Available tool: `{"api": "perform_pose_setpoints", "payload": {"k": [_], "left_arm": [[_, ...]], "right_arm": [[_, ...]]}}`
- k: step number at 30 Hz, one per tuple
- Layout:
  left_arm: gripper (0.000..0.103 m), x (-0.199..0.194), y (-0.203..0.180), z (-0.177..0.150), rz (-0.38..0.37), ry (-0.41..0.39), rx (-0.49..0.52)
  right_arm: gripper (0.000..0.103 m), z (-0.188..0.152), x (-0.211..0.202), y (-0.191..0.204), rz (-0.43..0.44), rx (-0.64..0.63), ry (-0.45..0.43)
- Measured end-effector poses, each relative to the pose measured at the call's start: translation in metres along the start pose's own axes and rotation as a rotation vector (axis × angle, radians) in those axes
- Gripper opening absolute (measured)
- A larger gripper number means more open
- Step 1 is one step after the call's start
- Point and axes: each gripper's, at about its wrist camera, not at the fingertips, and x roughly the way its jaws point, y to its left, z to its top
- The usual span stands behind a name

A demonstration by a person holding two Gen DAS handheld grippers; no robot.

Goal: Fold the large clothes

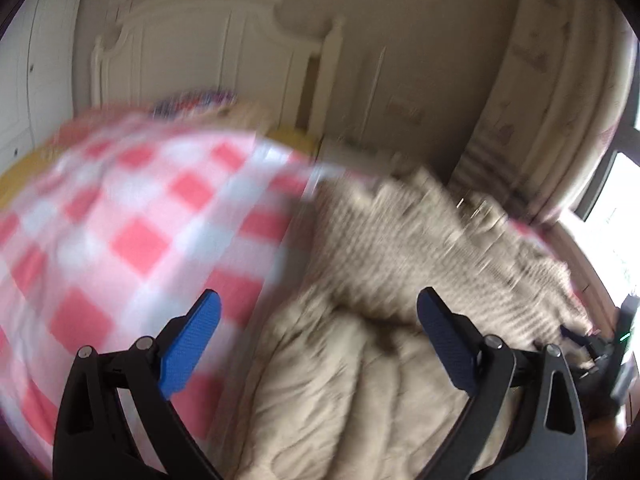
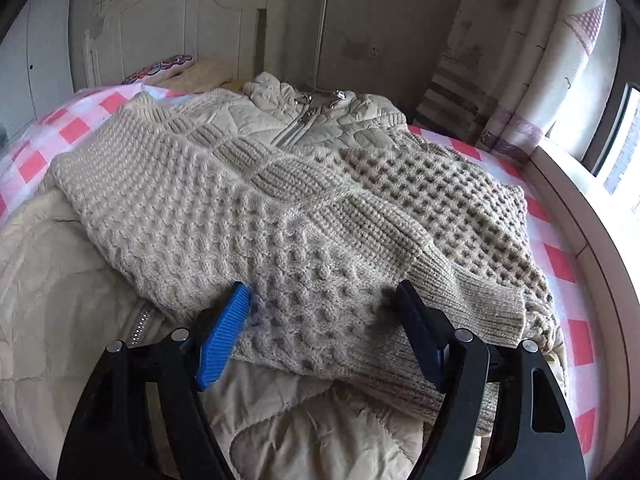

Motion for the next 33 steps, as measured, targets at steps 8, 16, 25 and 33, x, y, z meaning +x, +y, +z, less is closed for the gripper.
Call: {"api": "perform_pose_setpoints", "payload": {"k": [8, 16, 25, 33], "left_arm": [[0.101, 0.062, -0.084, 0.006, -0.074, 0.147, 0.197], [0.101, 0.1, -0.09, -0.061, -0.051, 0.285, 0.348], [0.101, 0.07, -0.093, -0.006, -0.167, 0.252, 0.349], [0.101, 0.134, -0.076, 0.048, -0.044, 0.267, 0.247]], "right_arm": [[0.077, -0.004, -0.003, -0.009, 0.027, 0.025, -0.002], [0.082, -0.005, -0.002, -0.013, 0.072, 0.046, -0.004], [0.085, 0.002, -0.031, -0.027, 0.212, 0.065, -0.032], [0.085, 0.048, -0.006, -0.108, 0.127, 0.174, -0.022]]}}
